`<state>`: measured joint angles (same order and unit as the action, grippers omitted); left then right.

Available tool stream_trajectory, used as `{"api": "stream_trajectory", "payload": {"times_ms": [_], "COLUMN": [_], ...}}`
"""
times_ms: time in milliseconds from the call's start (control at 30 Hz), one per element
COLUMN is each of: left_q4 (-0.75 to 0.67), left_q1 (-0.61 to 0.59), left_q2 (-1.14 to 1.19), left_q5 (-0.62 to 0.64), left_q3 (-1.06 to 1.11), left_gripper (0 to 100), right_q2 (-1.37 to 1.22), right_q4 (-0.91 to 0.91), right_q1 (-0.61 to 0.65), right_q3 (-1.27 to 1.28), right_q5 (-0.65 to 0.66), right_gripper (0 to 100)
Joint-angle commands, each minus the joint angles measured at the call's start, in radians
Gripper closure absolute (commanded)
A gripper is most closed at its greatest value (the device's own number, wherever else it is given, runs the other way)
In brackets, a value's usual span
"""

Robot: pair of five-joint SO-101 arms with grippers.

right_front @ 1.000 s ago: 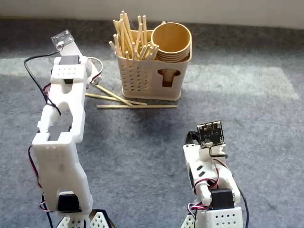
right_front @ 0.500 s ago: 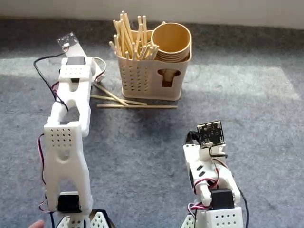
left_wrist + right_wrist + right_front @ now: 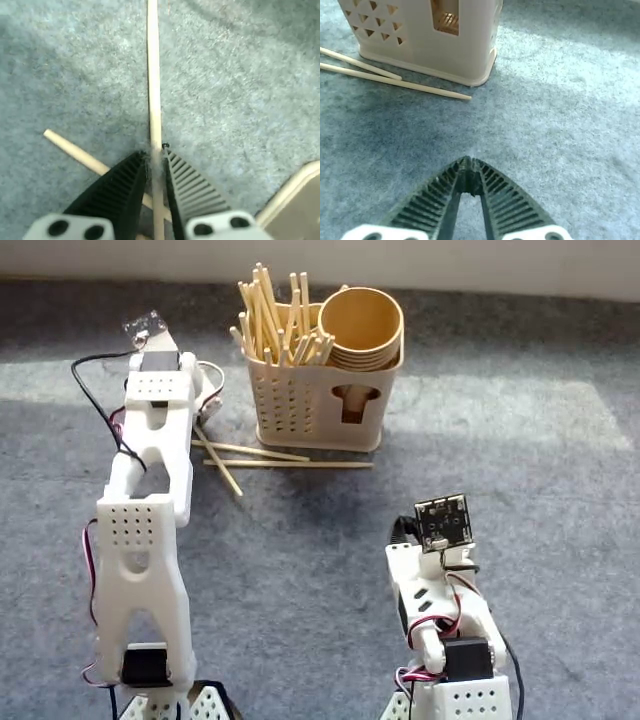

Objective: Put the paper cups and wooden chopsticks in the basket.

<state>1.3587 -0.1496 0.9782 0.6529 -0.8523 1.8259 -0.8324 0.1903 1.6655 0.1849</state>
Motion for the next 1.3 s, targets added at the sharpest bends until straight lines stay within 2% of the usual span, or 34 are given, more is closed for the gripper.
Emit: {"api": "stream_trajectory", "payload": {"times_ms": [0, 333, 433, 633, 800, 1000, 1133, 1267], "left_q4": [0.141, 0.391, 0.394, 0.397, 0.4, 0.404, 0.405, 0.405], "left_q1": [0.008, -0.002, -0.016, -0.027, -0.025, -0.073, -0.096, -0.088], "left_q2": [-0.013, -0.013, -0.015, -0.016, -0.016, -0.024, -0.12, -0.274], "left_q5": [0.064, 0.048, 0.002, -0.008, -0.147, -0.196, -0.196, -0.196], "left_q3": [-0.09, -0.308, -0.355, -0.479, -0.585, -0.668, -0.664, -0.57], "left_gripper": [99, 99, 100, 100, 100, 100, 100, 100], "right_q2": [0.012, 0.012, 0.012, 0.012, 0.012, 0.012, 0.012, 0.012], "right_q4": [0.028, 0.028, 0.028, 0.028, 0.028, 0.028, 0.028, 0.028], "right_q1": [-0.007, -0.007, -0.007, -0.007, -0.007, -0.007, -0.007, -0.007], "right_q3": [0.005, 0.005, 0.005, 0.005, 0.005, 0.005, 0.005, 0.005], "right_q5": [0.014, 0.014, 0.014, 0.014, 0.014, 0.014, 0.014, 0.014], "right_gripper": [99.2, 99.2, 99.2, 99.2, 99.2, 99.2, 99.2, 99.2]}}
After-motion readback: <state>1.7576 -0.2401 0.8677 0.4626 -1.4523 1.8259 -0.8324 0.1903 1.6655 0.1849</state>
